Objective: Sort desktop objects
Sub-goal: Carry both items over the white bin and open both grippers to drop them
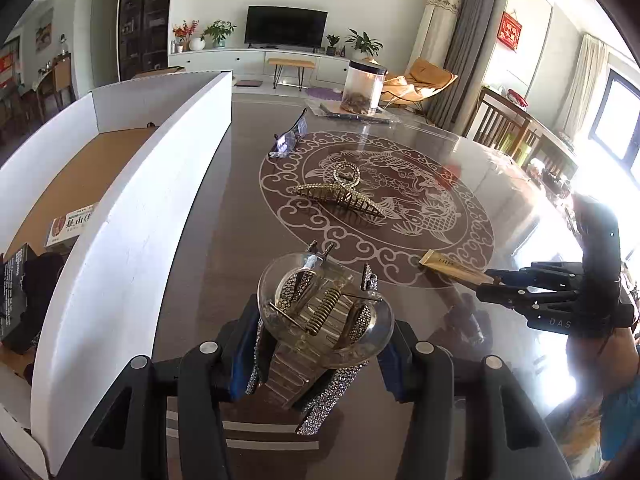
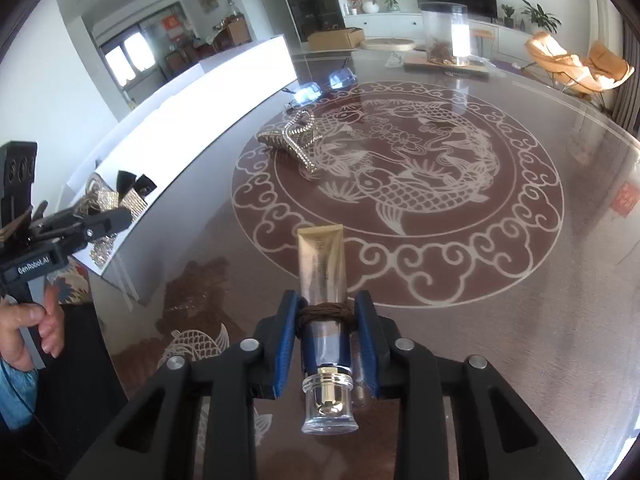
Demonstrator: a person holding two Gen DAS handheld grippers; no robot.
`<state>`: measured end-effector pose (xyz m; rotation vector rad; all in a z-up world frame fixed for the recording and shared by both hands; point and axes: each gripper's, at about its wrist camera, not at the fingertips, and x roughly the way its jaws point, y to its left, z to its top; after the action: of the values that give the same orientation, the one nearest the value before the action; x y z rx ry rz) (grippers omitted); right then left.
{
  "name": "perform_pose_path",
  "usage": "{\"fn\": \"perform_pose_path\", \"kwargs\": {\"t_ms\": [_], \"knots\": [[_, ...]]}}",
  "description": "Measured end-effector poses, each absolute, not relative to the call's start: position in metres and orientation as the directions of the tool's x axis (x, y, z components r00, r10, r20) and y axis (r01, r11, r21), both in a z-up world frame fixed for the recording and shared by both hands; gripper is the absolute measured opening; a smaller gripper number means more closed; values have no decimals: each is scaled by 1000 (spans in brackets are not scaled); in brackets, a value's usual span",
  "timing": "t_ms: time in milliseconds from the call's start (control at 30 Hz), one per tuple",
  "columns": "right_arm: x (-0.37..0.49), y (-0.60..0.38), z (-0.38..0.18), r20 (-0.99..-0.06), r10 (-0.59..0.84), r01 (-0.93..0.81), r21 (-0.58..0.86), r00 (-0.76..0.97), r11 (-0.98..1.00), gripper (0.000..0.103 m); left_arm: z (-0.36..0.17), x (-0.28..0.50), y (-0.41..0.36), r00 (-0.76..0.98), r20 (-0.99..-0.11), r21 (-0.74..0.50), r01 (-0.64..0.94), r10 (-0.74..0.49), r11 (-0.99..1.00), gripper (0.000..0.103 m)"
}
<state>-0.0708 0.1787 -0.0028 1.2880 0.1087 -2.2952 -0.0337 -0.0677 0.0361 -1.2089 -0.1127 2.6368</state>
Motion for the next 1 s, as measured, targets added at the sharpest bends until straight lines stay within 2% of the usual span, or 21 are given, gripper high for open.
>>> {"fn": "perform_pose_path", "kwargs": {"t_ms": [233,300,400,533,667,867,1000], "knots": [[-72,157,-16,-891,-278,536,47,-359,-843,34,31,-20,-60,-626,-739,-168,-189,251,-967,52],[-72,152,-16,-902,-255,565,15,-348,-825,30,33,-17,-60,-625,-738,-173,-188,254,-967,51],[-75,155,-13,-905,-291,573,66,-309,-817,29,53,-14,-70,-636,-718,-213,-188,284,-959,51],[-91,171,25,-808,-511,489,333,-293,-806,29,97,-18,-108,-691,-672,-226,-150,265,-963,52],[-110,140,85,-671,-668,516,468,-320,-717,29,134,-35,-170,-741,-655,-175,-38,146,-984,51],[-136,11,150,-537,-795,650,503,-281,-569,29,139,-65,-260,-702,-712,-98,144,-32,-985,51],[-134,-85,152,-561,-804,718,477,-196,-507,29,113,-72,-286,-636,-765,-32,192,-100,-981,52]]}}
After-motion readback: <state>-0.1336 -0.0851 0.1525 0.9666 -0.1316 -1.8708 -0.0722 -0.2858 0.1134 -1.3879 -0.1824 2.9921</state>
